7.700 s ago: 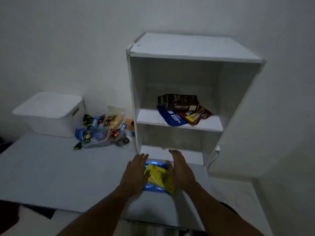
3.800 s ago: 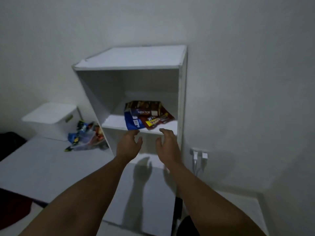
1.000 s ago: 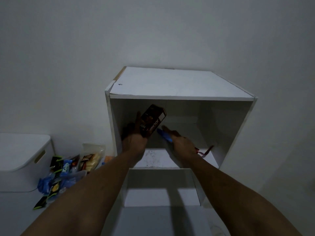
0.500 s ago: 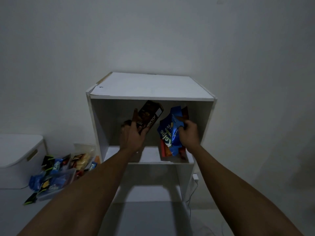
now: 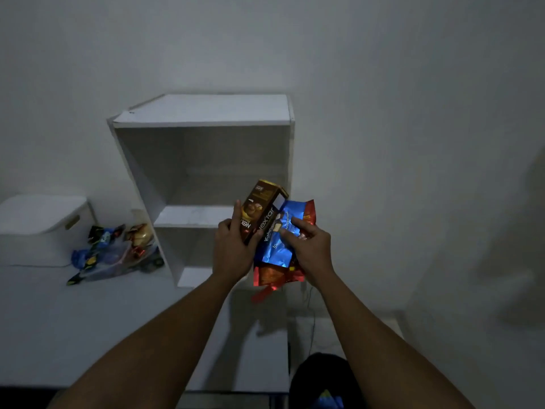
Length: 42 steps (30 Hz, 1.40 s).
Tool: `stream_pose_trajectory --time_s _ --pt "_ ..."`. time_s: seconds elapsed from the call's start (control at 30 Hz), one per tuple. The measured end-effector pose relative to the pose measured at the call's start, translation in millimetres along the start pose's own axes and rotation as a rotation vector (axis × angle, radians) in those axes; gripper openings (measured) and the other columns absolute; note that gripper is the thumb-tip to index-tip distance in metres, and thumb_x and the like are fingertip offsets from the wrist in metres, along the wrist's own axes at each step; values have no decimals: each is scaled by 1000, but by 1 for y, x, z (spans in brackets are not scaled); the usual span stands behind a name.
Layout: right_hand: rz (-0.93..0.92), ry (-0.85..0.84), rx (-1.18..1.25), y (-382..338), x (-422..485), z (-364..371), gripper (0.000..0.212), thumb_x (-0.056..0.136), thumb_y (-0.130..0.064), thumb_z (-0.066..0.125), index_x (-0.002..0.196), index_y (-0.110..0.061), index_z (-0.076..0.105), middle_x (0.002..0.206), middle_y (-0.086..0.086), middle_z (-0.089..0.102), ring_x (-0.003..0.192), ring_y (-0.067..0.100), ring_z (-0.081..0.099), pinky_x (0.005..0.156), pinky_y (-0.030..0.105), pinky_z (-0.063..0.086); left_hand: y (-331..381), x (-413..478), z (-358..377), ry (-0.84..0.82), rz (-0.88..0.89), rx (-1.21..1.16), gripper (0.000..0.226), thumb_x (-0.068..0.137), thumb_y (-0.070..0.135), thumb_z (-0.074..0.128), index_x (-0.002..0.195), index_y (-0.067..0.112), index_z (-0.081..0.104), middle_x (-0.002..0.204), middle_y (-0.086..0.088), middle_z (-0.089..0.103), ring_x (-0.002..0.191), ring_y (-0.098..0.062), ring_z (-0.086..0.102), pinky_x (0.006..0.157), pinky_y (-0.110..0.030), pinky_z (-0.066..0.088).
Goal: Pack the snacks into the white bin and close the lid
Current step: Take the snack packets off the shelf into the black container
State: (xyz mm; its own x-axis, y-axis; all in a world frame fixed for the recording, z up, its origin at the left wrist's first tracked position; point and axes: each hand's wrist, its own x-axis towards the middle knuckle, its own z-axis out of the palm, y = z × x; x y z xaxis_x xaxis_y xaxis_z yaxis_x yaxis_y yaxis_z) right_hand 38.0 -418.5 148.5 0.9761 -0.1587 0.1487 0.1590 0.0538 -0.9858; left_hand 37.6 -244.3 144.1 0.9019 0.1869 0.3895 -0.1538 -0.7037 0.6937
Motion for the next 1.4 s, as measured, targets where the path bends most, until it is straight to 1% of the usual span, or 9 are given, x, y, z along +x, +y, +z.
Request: stream_pose_trajectory --time_s 0.27,0.47,0.6,0.7,0.9,1.03,1.23,1.33,1.4 --pt "112 148 -221 56 -51 -134 40 84 4 70 120 -12 69 114 -3 66 95 1 62 75 3 47 34 -90 93 -217 -56 6 88 89 54 60 156 35 7 134 -17 47 126 -33 42 95 -44 43" --pt "239 245 -368 105 -70 -211 36 86 4 66 119 -9 67 117 0 64 84 -5 59 69 3 47 29 -123 159 -404 -183 -25 92 80 49 70 154 32 17 131 -16 49 125 -36 41 95 -41 36" --pt "344 285 -432 139 -76 -243 37 86 5 66 119 -10 67 115 0 62 96 13 61 84 23 55 12 -144 205 -545 -229 5 69 76 49 69 138 33 43 123 -11 54 117 -31 48 93 -39 41" --pt "419 315 -486 165 -77 -262 36 86 6 66 119 -8 66 106 10 64 85 20 60 82 39 54 -11 -159 249 -653 -186 64 60 81 57 62 133 31 47 121 -8 58 110 -27 54 87 -32 42" --pt "566 306 -529 246 -85 -298 34 86 8 65 113 -13 65 97 14 68 68 18 58 61 23 53 -29 -190 306 -709 -409 -9 60 89 40 66 143 24 46 133 -14 42 119 -29 40 100 -39 40" --pt "679 321 -474 303 -91 -307 34 87 10 62 111 -14 63 103 1 66 86 11 65 81 31 58 -58 -217 340 -683 -597 -44 56 82 30 75 133 16 58 121 -7 60 107 -20 56 100 -34 47" --pt "796 271 -512 425 -91 -308 30 89 7 56 113 -8 66 105 9 70 97 25 67 87 48 58 -119 -282 407 -720 -958 -50 63 84 30 73 142 24 49 131 -12 54 118 -30 57 97 -38 52" --pt "831 201 -577 482 -95 -301 32 88 5 55 117 -6 65 109 15 70 100 29 66 91 49 56 -151 -318 440 -757 -1039 -6 65 80 54 67 138 32 49 131 -3 60 121 -26 56 102 -47 48" --pt "855 117 -611 512 -96 -298 35 92 3 52 125 -5 62 119 13 66 107 24 63 94 36 53 -185 -350 469 -743 -1104 16 70 67 75 56 130 45 46 125 2 65 118 -25 59 99 -50 48"
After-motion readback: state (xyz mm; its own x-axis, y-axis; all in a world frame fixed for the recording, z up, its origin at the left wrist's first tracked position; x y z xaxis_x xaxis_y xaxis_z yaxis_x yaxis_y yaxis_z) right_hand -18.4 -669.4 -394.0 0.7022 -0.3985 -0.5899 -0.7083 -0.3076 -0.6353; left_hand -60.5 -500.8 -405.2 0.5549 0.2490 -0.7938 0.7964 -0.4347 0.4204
